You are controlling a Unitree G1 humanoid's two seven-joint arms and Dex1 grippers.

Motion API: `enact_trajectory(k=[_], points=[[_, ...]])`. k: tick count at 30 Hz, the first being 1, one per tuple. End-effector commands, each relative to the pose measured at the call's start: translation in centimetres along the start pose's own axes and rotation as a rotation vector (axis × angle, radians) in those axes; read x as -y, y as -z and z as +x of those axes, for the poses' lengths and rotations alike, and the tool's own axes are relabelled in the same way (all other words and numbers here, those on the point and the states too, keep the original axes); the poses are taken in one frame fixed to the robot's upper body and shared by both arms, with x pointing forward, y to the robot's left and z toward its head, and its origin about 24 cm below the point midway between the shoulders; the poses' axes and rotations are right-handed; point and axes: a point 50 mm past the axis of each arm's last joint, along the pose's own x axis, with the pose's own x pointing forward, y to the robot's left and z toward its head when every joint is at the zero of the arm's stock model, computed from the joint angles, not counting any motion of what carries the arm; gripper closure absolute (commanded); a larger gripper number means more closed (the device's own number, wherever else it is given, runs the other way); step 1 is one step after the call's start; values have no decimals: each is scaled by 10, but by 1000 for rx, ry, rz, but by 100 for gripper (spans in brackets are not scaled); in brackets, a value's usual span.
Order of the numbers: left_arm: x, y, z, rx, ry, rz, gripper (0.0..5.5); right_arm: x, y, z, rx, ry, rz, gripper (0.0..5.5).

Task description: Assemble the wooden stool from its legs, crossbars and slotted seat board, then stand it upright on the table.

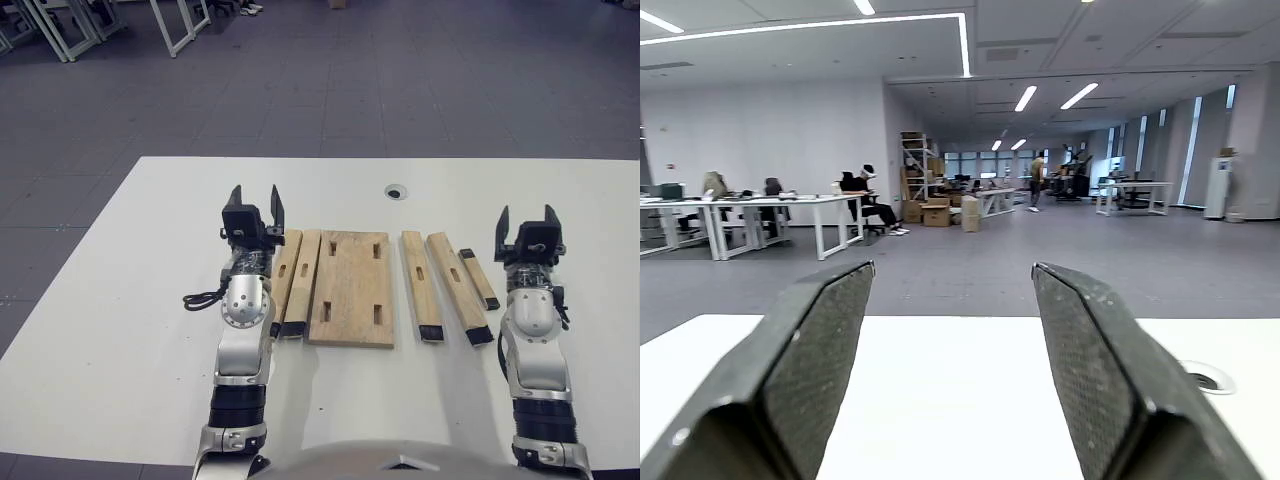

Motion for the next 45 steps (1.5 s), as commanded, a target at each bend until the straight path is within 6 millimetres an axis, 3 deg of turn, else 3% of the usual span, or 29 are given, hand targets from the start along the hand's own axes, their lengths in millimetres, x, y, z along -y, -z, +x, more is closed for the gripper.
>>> enact_trajectory(k=[1,4,8,11,14,17,20,22,25,27,30,35,38,45], points=[[20,-1,-1,13,135,4,258,-24,-9,-7,61,-141,-17,253],[14,3,-4,-9,88,-3,258,-11,-3,-4,17,-46,-5,253],[-23,2,0,-9,-126,64,258,32,23,-6,-150,240,-70,253],[-43,3,-1,-17,-219,87,258,43,27,-7,-174,297,-78,253],[-33,4,1,-17,-147,61,258,20,11,-1,-74,153,-34,253],[6,0,0,15,80,34,258,-17,-11,-3,58,-71,-6,253],[26,-1,-4,23,177,3,258,-25,-17,-6,93,-125,1,253],[20,-1,-4,20,127,8,258,-11,-11,-3,52,-27,-18,253],[-19,5,1,1,-44,88,258,39,11,-2,-96,279,-115,253],[-38,5,3,-2,-115,117,258,52,17,-3,-136,349,-132,253],[-42,5,4,-4,-120,124,258,40,14,1,-112,271,-93,253],[6,4,0,5,30,18,258,-14,-17,1,68,-36,-1,253],[17,2,-2,14,57,2,258,-14,-18,3,80,-50,10,253],[6,-1,5,36,41,42,258,-4,-12,7,52,-47,27,253]])
